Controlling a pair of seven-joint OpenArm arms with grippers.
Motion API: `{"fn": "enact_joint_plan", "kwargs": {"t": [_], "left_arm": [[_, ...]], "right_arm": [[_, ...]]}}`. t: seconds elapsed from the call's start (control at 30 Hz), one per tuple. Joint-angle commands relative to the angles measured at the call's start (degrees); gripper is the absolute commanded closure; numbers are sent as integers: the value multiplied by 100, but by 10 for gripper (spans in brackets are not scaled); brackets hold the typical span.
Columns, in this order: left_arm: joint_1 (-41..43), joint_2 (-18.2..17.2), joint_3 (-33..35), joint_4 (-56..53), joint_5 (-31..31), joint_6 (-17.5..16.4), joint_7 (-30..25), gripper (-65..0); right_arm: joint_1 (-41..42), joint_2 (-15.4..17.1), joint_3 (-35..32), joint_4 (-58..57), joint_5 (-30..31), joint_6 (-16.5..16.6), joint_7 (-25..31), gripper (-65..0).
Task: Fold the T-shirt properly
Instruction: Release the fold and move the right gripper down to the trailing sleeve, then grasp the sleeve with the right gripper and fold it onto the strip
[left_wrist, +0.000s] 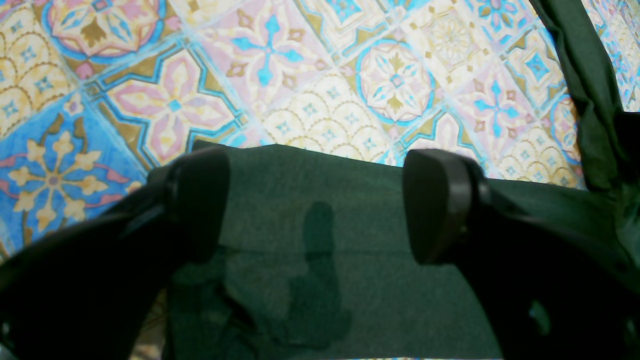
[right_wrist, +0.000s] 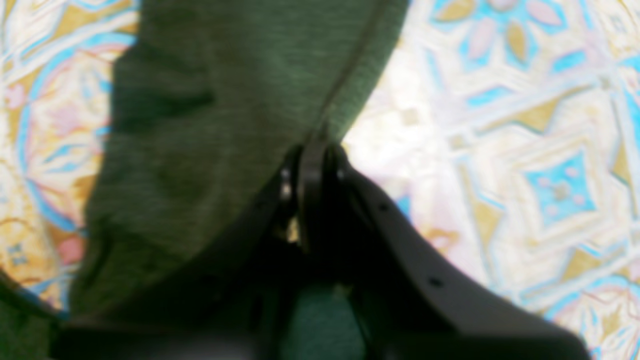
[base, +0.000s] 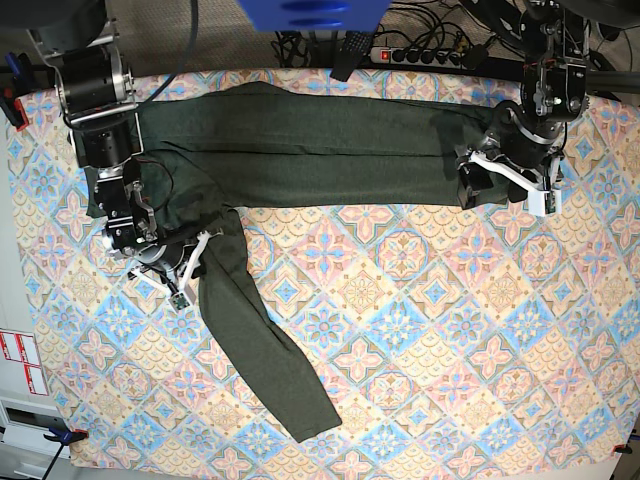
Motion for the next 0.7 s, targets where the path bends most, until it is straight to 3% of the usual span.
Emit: {"fn": "enact_joint_plan", "kwargs": {"t": [0.0,0.13,0.37,0.67], "left_arm": [[-17,-64,-36,95,-4,-18,-118,-554],[-17,-64,-36,86,-4,-18,-118,-554],[-35,-64,-36,77,-4,-18,-118,-554],[-61,-64,-36,77,13,-18,-118,-554]], "right_arm": [[58,4,-12,153,2,131,-60,-3],[-241,13,225,769,10,131,-86,-2],[-1173,13,1227,2430,10,131,-754,-2],[-2316,13,1377,4584,10,131,-1458,-1]]}}
